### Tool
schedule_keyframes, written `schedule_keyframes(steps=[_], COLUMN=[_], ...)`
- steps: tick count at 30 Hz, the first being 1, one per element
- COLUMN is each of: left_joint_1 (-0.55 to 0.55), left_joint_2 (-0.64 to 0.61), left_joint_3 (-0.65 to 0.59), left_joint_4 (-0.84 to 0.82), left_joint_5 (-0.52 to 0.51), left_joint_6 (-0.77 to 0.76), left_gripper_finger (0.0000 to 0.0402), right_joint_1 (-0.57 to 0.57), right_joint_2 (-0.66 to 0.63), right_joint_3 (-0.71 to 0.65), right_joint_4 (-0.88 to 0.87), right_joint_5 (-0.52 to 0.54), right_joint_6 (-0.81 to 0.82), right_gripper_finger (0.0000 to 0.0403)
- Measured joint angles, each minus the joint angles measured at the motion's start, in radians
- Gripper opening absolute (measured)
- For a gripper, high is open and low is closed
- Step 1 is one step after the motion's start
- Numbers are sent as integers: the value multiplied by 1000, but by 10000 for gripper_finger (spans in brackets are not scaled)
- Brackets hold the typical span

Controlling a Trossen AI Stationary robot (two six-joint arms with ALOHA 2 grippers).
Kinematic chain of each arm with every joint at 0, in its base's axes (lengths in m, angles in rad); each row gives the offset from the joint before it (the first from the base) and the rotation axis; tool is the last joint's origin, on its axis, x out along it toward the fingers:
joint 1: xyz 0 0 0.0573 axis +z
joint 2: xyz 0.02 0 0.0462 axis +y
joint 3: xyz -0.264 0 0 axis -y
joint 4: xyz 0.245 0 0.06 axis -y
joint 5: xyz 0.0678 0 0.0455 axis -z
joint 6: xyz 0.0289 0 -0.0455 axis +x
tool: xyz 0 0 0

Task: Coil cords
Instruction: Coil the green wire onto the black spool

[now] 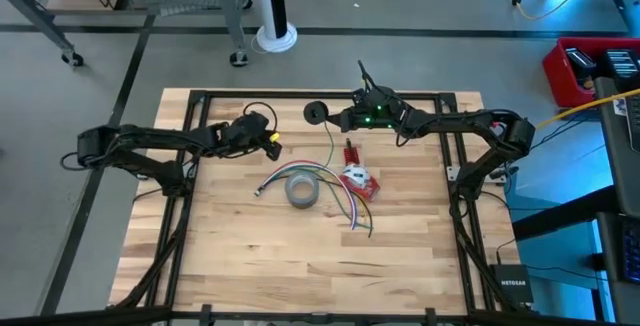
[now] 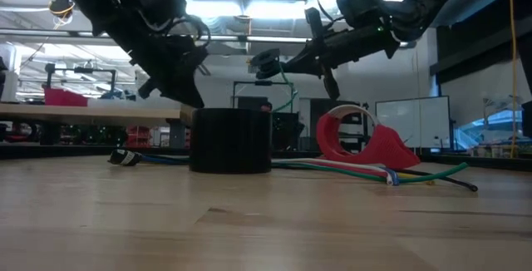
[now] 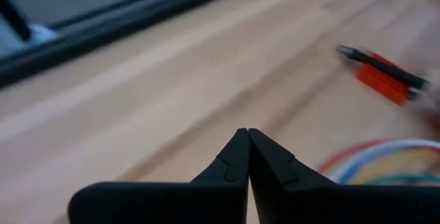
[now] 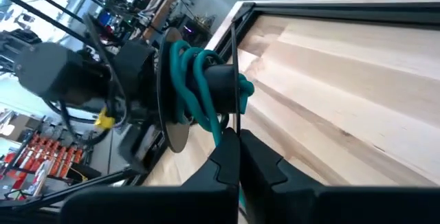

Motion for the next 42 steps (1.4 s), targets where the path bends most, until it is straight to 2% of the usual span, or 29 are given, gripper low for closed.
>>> schedule_keyframes(steps=[5,8,12,18,22,25,29,34,42], left_joint_1=[-2,-1,-25,-70,-97,-116,-131,-133,-141], left_joint_2=[8,9,9,35,104,167,247,331,442], left_joint_3=[2,2,2,3,3,3,3,5,118], left_joint_4=[70,147,314,387,396,446,600,751,752], left_joint_5=[211,327,396,392,326,284,277,277,277], left_joint_6=[6,-28,-61,-50,-88,-53,9,16,39], left_gripper_finger=[1,17,54,114,135,137,128,120,120], right_joint_1=[0,0,0,1,2,2,1,0,1], right_joint_2=[0,0,0,0,0,0,0,1,1], right_joint_3=[0,0,0,0,0,0,0,0,0], right_joint_4=[2,3,4,16,68,126,208,214,214], right_joint_5=[-5,-6,-6,-6,-7,-7,-3,27,32], right_joint_6=[0,0,6,8,28,35,66,77,77], right_gripper_finger=[2,2,2,2,2,2,2,3,3])
